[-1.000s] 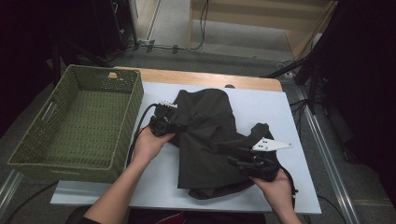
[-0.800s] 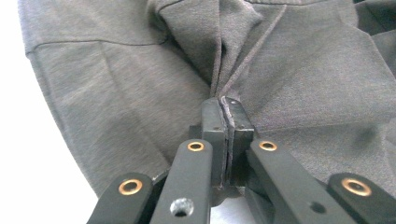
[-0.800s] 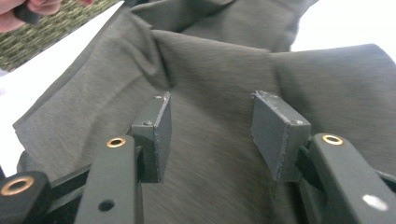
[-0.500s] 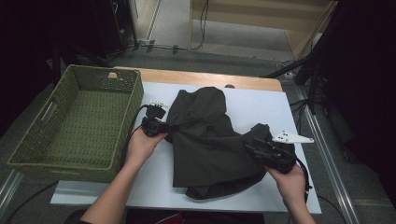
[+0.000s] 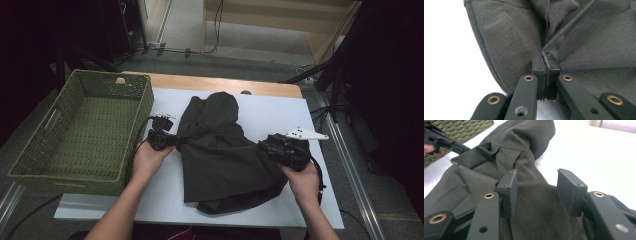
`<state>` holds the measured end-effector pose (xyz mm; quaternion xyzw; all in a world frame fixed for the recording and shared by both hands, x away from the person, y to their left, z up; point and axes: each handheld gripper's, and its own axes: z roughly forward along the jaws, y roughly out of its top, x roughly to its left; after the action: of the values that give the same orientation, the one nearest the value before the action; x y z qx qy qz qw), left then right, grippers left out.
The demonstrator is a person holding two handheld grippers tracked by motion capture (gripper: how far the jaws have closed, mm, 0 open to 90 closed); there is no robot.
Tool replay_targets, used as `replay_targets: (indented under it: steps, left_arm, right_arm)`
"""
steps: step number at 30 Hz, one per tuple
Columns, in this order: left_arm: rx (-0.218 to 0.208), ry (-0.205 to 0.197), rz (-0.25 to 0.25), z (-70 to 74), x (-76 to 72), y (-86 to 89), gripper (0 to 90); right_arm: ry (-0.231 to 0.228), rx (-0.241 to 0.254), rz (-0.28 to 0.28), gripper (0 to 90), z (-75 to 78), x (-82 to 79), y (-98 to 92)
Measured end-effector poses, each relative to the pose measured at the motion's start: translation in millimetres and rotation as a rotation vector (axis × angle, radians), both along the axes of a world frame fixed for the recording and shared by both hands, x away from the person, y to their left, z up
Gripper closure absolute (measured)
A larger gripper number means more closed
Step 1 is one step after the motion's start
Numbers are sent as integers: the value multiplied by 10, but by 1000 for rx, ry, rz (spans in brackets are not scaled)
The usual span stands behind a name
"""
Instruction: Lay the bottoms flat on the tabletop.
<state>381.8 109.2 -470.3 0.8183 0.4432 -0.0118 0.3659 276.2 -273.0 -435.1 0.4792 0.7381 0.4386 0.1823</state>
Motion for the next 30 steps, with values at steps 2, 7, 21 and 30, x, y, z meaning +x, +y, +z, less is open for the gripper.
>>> replay_targets:
  steps: [2, 7, 21, 30]
  left_arm:
    - [2, -3, 1, -14, -5, 2, 899]
    - [3, -8, 0, -27, -12, 7, 900]
    - [8, -14, -4, -45, -19, 4, 898]
    - [11, -14, 1, -78, -36, 6, 897]
  right_arm:
    - [3, -15, 4, 485, 5, 74, 45]
    - [4, -23, 14, 471, 31, 270, 169]
    - [37, -68, 55, 438, -109, 522, 503]
    - [111, -109, 81, 420, -342, 586, 667]
